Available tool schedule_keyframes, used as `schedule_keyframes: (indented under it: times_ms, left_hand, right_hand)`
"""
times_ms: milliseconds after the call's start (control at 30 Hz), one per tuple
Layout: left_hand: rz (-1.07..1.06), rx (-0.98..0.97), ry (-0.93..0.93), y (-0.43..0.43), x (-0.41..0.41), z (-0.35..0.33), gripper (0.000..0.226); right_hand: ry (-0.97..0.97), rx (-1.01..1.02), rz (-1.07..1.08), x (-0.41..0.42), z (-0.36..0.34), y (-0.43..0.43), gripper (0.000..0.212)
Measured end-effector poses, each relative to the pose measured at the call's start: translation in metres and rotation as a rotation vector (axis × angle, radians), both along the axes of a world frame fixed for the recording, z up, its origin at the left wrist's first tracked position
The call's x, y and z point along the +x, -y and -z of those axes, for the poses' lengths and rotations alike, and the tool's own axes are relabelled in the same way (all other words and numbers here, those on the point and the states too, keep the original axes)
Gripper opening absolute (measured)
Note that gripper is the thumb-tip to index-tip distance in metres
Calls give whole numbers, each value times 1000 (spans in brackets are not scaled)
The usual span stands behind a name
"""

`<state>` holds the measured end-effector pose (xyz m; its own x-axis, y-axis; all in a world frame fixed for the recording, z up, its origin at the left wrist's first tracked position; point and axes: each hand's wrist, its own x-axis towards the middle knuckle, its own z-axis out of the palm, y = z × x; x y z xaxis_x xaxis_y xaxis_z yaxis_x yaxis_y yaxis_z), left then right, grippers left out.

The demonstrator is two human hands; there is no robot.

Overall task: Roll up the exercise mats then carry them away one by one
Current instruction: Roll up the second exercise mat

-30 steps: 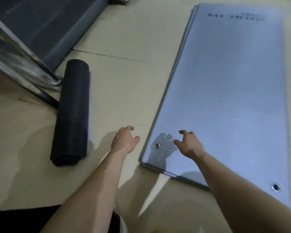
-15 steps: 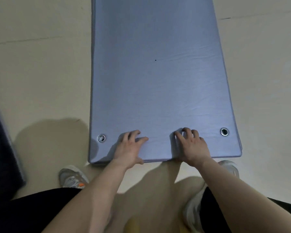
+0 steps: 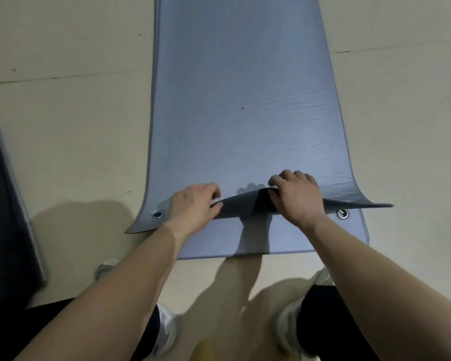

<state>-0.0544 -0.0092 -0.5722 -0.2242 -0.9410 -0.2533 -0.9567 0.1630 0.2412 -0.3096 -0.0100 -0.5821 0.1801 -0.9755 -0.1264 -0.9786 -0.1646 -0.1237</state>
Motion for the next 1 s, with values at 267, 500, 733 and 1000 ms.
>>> schedule_keyframes:
  times_ms: [267,500,733,1000]
  left_hand:
    - [0,-444,22,3,-12,73,6]
    - [191,-60,216,-37,12,98,91]
    - [137,-131,39,-14,14,75,50]
    - [125,302,150,52,16,23,46]
  right_hand:
    - [-174,-230,17,3,50,-14,23]
    - [-194,119,-108,-18,87,-31,71]
    - [21,334,-61,-28,53,-2,40]
    - [-12,669,-36,-26,9,53,47]
